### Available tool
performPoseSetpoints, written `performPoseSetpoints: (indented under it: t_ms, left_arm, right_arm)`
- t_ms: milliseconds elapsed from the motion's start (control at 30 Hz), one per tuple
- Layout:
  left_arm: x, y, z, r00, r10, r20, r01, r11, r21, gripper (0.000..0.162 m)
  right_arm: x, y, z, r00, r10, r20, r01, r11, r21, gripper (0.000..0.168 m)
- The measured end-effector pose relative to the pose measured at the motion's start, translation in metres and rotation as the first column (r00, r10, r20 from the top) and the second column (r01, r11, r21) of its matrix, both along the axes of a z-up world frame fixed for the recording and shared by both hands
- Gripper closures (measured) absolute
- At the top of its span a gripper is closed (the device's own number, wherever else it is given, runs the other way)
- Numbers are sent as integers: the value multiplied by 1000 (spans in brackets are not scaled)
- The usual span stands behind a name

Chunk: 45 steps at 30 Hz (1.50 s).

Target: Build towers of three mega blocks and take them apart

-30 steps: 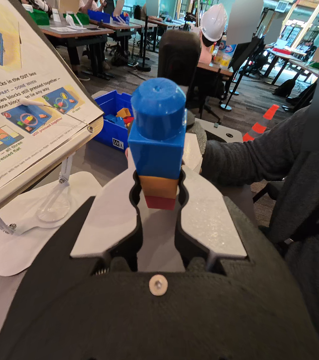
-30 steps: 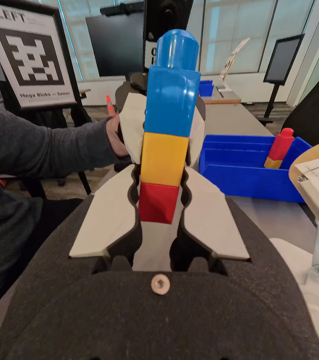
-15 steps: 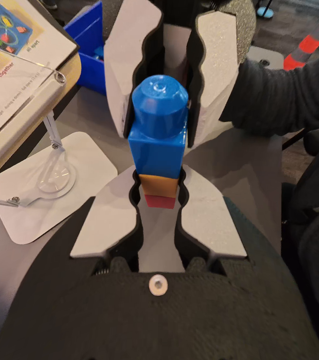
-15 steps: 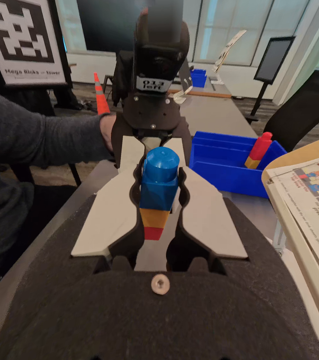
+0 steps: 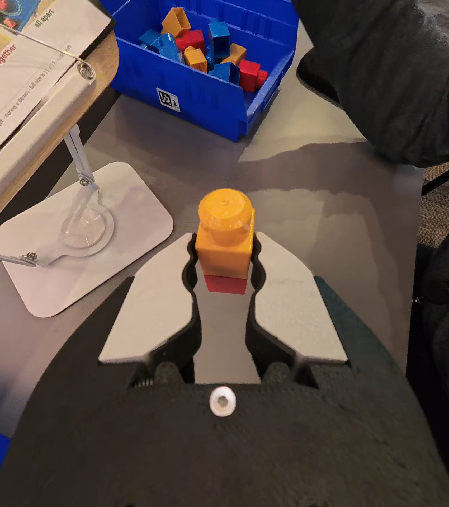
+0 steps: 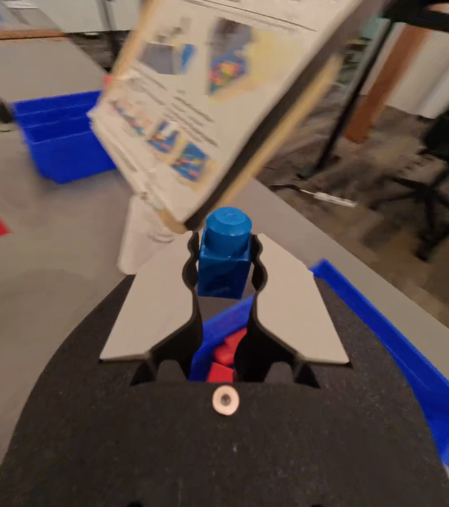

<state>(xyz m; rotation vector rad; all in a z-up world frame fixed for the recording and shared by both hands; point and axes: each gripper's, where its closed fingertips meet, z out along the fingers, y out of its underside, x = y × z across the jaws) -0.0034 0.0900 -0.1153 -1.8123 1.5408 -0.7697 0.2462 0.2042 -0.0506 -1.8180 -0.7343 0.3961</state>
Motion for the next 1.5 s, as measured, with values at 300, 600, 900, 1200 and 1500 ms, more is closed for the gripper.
performPoseSetpoints:
  t_ms: [300, 600, 900, 1200, 1500]
  left_arm:
    - [16, 1, 2, 999, 4, 45, -3, 1000, -19, 126]
    - [27, 0, 14, 998, -12, 59, 11, 1000, 12, 126]
    - [29, -4, 16, 999, -24, 43, 23, 999, 32, 126]
    - [31, -6, 12, 989, -40, 142, 40, 999, -3, 107]
    - [33, -10, 4, 992, -44, 118, 45, 999, -3, 126]
  right_arm:
    - [53, 6, -21, 988, -149, 53, 152, 985, -82, 118]
    - [-188, -103, 3, 717, 694, -57, -696, 717, -31, 121]
    - [-242, -119, -18, 647, 756, -103, -763, 642, -76, 139]
    - [-242, -122, 16, 599, 757, -261, -772, 632, 61, 139]
    - [-239, -118, -2, 633, 755, -173, -767, 641, -11, 131]
